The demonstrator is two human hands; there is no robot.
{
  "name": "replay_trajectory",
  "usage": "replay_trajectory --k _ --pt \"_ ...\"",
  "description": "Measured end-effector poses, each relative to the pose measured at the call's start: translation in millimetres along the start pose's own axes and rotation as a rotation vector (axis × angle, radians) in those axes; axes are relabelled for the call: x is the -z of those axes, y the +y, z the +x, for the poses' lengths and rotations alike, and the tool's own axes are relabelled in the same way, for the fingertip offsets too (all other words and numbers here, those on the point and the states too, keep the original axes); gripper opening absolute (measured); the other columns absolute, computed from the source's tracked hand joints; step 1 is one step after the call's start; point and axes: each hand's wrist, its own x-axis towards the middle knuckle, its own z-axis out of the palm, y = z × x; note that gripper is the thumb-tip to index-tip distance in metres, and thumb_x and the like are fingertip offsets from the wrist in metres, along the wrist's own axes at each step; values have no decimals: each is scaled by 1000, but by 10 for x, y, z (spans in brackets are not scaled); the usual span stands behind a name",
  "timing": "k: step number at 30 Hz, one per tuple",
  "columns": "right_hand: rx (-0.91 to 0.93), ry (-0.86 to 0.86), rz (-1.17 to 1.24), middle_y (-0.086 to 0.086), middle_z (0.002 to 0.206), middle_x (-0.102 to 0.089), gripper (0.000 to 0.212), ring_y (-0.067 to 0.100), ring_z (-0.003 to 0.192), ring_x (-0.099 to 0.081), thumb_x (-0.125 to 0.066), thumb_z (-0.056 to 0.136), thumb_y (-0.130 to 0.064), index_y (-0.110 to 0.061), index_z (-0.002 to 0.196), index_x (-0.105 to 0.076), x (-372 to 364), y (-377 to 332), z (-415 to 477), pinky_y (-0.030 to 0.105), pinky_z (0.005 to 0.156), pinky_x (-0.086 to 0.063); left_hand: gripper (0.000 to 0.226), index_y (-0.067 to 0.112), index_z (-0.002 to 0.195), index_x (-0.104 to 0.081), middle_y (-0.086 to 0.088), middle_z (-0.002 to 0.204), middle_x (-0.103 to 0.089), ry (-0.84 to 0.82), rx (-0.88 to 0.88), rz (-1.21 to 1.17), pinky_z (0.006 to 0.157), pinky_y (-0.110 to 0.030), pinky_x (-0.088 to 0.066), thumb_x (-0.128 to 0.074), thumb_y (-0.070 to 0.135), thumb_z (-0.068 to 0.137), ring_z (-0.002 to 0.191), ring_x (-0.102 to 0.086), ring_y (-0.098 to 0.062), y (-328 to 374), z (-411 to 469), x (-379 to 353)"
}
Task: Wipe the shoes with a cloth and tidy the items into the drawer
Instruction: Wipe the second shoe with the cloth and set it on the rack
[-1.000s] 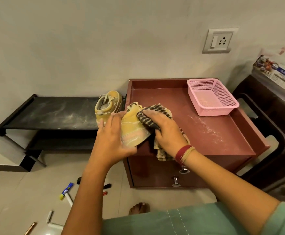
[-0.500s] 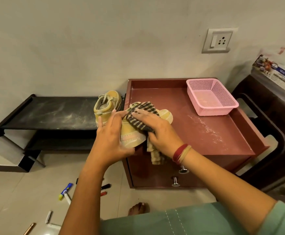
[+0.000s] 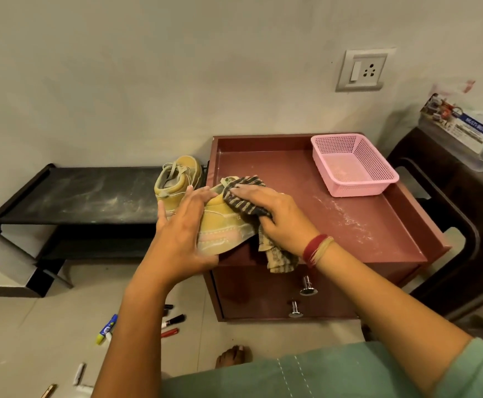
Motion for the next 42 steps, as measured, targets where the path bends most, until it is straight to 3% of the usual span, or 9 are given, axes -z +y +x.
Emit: replay_trajectory --k 7,11,14,20,25,29,33,37,42 --pt "17 -16 -23 4 138 -49 70 12 129 -40 -46 70 14 -17 133 -51 -19 -1 -13 21 112 -22 105 46 142 -11 13 160 2 -99 35 15 117 -47 11 -81 28 65 145 8 -4 -26 -3 132" --pt "-136 90 -34 6 137 -51 66 17 130 -43 -45 74 15 -15 132 -52 -2 47 32 17 110 -20 110 45 142 2 9 158 16 -109 101 162 115 -51 7 -78 22 70 147 11 -14 56 21 60" --pt "-29 14 10 2 139 -49 68 8 129 -39 -48 73 13 -19 132 -52 -57 -98 -12 14 110 -18 118 42 142 18 1 157 21 -30 153 275 114 -56 -1 -77 25 73 147 8 -24 149 31 -77" --pt "-249 98 -42 4 135 -53 64 17 128 -46 -45 76 15 -17 130 -54 70 154 9 13 107 -20 105 41 142 -10 -6 159 1 34 136 220 114 -56 -9 -79 32 65 147 -9 -27 157 46 -95" --pt "-86 8 11 -2 133 -53 67 6 125 -42 -46 74 16 -20 130 -54 20 72 -108 16 110 -22 103 38 144 -18 -7 156 -10 42 96 197 115 -55 -16 -80 34 62 144 -15 -27 150 27 -69" --pt "-322 98 -34 4 133 -55 63 18 125 -48 -44 77 15 -18 130 -54 70 251 -100 14 106 -22 99 32 142 -28 -7 153 -21 78 34 221 113 -55 -24 -83 34 59 143 -21 -25 145 -23 -79" --pt "-161 32 27 -3 133 -52 67 4 125 -40 -46 75 17 -19 131 -53 -16 28 -208 13 108 -19 99 30 141 -31 -9 151 -28 114 36 232 112 -55 -25 -82 39 56 141 -26 -26 113 -6 -81" --pt "-317 124 -51 4 139 -49 66 17 131 -41 -42 77 16 -18 131 -52 55 174 -185 12 106 -17 98 27 139 -34 -10 146 -38 160 19 262 114 -54 -18 -80 44 55 138 -33 -27 141 8 -128" --pt "-142 -15 -21 -1 139 -49 72 10 130 -41 -44 70 16 -24 130 -54 -4 142 -262 21 112 -23 97 26 140 -34 -10 141 -43 199 32 245 113 -57 -17 -74 52 55 136 -36 -25 127 32 -149"
